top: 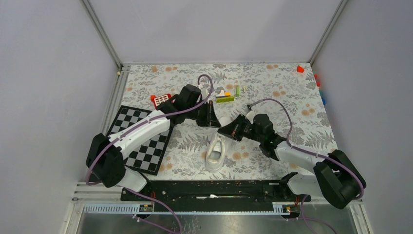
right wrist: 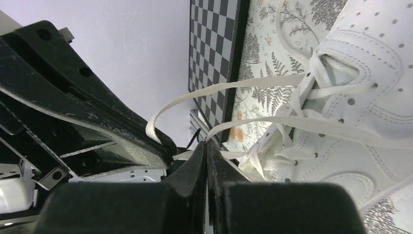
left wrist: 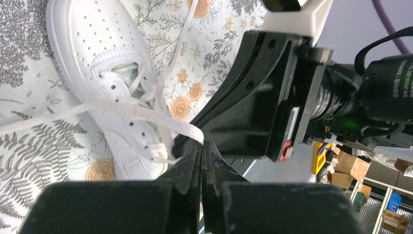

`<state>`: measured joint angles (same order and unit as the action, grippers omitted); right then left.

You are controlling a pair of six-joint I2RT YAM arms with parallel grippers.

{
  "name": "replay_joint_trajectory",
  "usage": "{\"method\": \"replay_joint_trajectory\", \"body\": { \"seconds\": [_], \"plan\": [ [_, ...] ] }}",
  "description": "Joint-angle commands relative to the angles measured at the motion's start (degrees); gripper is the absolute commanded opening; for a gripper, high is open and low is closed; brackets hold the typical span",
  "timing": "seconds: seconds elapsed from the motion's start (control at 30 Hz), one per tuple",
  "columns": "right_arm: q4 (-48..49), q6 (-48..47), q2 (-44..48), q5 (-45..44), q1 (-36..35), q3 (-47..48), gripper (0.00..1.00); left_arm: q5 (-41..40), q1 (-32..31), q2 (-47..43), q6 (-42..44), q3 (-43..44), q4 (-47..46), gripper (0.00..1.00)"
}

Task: Tie the shoes
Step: Cross the shoelace with the shoelace.

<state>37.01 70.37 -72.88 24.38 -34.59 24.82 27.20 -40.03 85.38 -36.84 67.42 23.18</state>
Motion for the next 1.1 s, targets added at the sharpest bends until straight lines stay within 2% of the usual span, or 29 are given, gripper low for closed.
{"method": "replay_joint_trajectory", "body": {
  "seconds": [0.0, 0.2, 0.43, 0.77, 0.93, 1.0, 1.07],
  "plan": [
    [-7.65, -5.26, 4.63, -5.52, 0.00, 2.42, 0.00, -2.27, 0.38, -4.05, 0.20, -3.07, -2.17, 0.00],
    [-11.98, -7.35, 3.73, -5.53, 0.00, 5.64, 0.00, -1.39, 0.39, -4.08, -1.15, -3.98, -4.36, 0.00],
    [-8.66, -6.10, 0.29, -3.81, 0.01, 6.98, 0.00, -0.35, 0.39, -3.30, -0.96, -2.68, -4.55, 0.00],
    [8.37, 1.86, -5.55, 1.90, 0.01, 3.86, 0.00, 1.28, 0.39, -1.98, -0.31, -1.15, -5.21, 0.00],
    [12.15, 3.95, -5.98, 2.70, -0.04, 1.39, 0.00, 0.88, 0.39, 1.00, 0.53, 1.08, -4.88, 0.00],
    [13.35, 4.67, -6.09, 2.71, -0.04, 0.35, 0.00, 0.44, 0.40, 1.87, 0.36, 2.17, -4.85, 0.04],
    [14.57, 5.21, -6.17, 2.69, -0.04, -0.48, 0.00, -0.13, 0.41, 2.42, 0.35, 3.09, -4.66, 0.14]
  ]
}}
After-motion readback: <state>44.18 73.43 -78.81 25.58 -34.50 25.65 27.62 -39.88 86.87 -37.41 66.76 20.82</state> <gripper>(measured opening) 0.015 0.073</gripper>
